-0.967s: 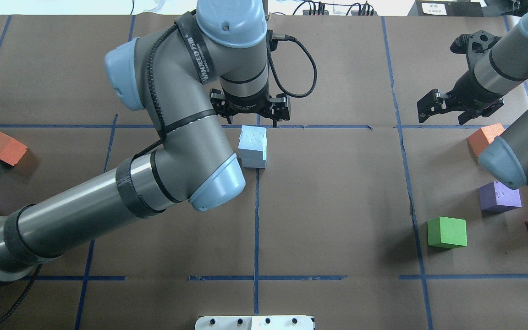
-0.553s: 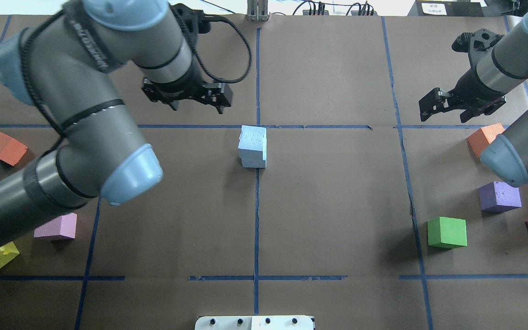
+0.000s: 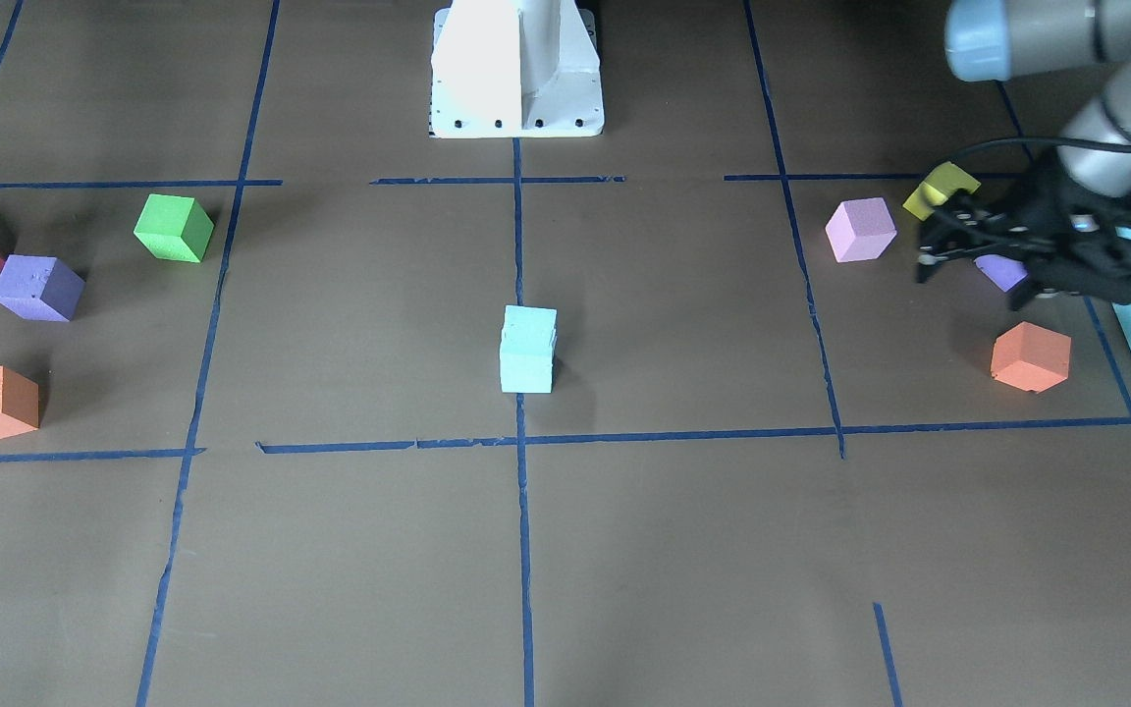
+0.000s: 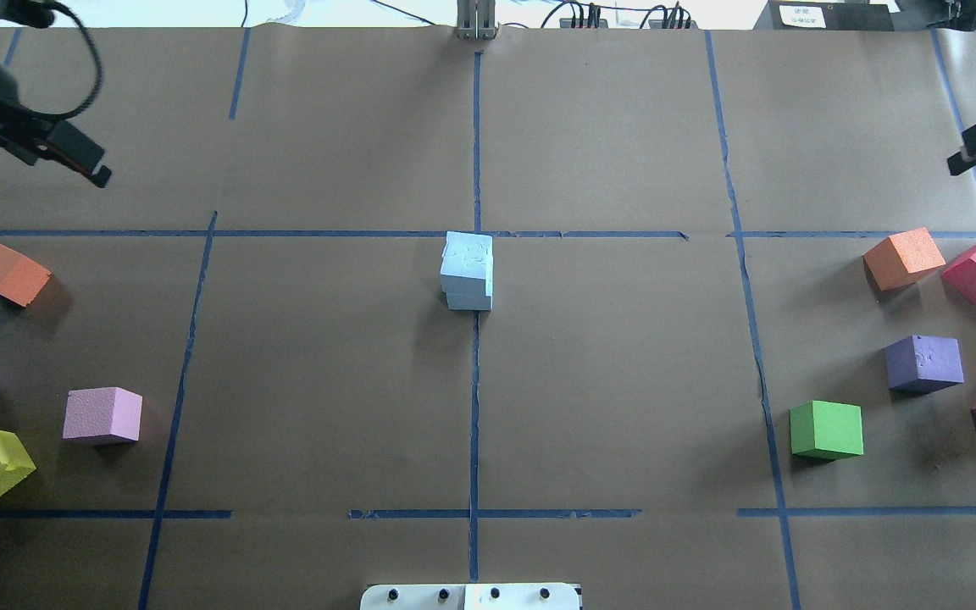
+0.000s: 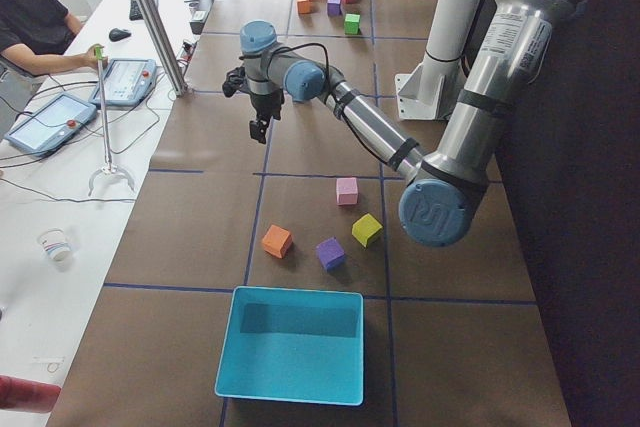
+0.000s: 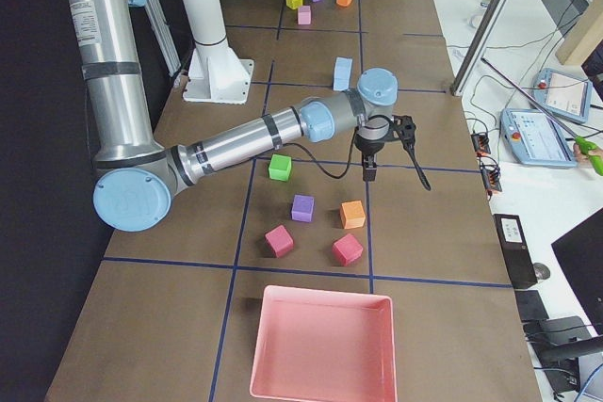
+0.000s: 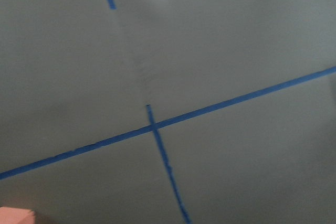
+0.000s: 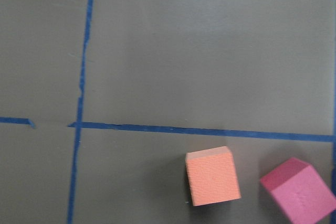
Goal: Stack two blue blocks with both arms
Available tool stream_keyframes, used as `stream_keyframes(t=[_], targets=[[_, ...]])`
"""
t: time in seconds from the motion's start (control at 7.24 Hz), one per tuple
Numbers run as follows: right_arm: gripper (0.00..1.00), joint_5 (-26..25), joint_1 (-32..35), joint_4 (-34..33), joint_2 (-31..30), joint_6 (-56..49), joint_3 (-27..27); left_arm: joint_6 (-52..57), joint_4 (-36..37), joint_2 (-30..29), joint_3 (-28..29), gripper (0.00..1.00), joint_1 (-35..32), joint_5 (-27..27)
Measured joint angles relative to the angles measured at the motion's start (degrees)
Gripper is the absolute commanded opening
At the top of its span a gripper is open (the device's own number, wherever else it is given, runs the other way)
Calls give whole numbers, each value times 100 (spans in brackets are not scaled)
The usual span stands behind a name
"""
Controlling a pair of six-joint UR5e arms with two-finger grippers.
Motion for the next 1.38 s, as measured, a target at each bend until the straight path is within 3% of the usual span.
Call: stream_keyframes(t=[0.28,0.69,1.38], targets=[[100,16,582,20,-134,-1612,-762,1236,14,412,528,100,-1123,-147],[100,29,1033,-2,-203,-2367,-1121,1952,-215,563,1533,100,-2222,-195],[100,-10,869,-386,-110,-2566,-1118,2153,-327,1119,1975,100,-2316,-753]])
